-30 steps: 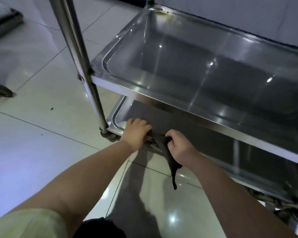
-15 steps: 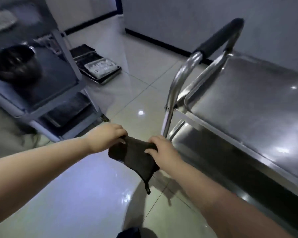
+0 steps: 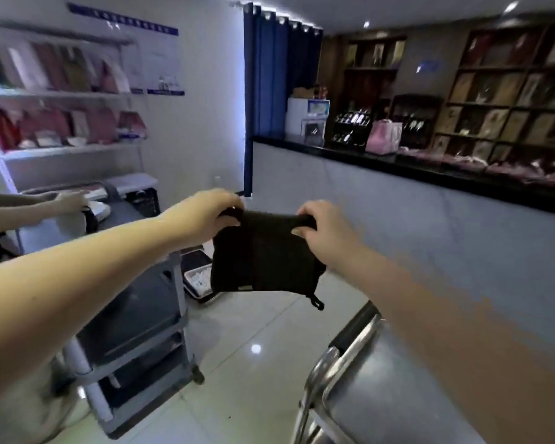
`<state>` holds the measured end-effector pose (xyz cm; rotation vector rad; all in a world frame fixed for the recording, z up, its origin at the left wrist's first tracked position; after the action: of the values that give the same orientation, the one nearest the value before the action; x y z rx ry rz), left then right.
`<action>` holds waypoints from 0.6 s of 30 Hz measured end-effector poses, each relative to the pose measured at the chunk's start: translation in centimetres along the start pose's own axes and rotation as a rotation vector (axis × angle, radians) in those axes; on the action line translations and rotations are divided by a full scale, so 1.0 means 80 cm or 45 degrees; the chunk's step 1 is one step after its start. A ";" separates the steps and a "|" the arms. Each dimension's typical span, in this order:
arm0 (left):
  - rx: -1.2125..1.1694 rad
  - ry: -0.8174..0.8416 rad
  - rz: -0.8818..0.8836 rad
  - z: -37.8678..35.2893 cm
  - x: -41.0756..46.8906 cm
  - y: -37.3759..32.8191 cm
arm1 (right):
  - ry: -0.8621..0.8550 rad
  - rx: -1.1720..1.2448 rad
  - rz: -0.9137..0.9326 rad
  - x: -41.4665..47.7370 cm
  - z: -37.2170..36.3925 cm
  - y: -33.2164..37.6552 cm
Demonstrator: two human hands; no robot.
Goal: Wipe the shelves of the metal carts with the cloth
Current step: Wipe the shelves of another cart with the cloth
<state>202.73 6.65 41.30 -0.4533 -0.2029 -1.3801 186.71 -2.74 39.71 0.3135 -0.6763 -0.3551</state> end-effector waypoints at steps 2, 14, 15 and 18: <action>-0.008 -0.089 0.000 0.038 0.035 0.007 | -0.066 -0.073 0.001 0.039 0.034 0.008; -0.208 -0.438 -0.147 0.099 0.251 0.076 | -0.299 -0.447 -0.208 0.232 0.106 -0.040; -0.211 -0.451 -0.168 0.094 0.275 0.077 | -0.317 -0.478 -0.229 0.243 0.111 -0.052; -0.225 -0.483 -0.244 0.079 0.349 0.072 | -0.381 -0.556 -0.261 0.272 0.128 -0.090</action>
<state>214.40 -15.01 56.98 -0.8621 -0.4451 -1.4969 194.20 -19.94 56.39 -0.0915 -0.8396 -0.7413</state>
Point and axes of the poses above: each hand's wrist, its own x-axis towards the middle knuckle, its own z-axis out of the back of the hand, y = z × x, the point moved 9 cm from there along x, towards the middle knuckle, and after that the axes turned 10 degrees about z, right-handed, at the moved point
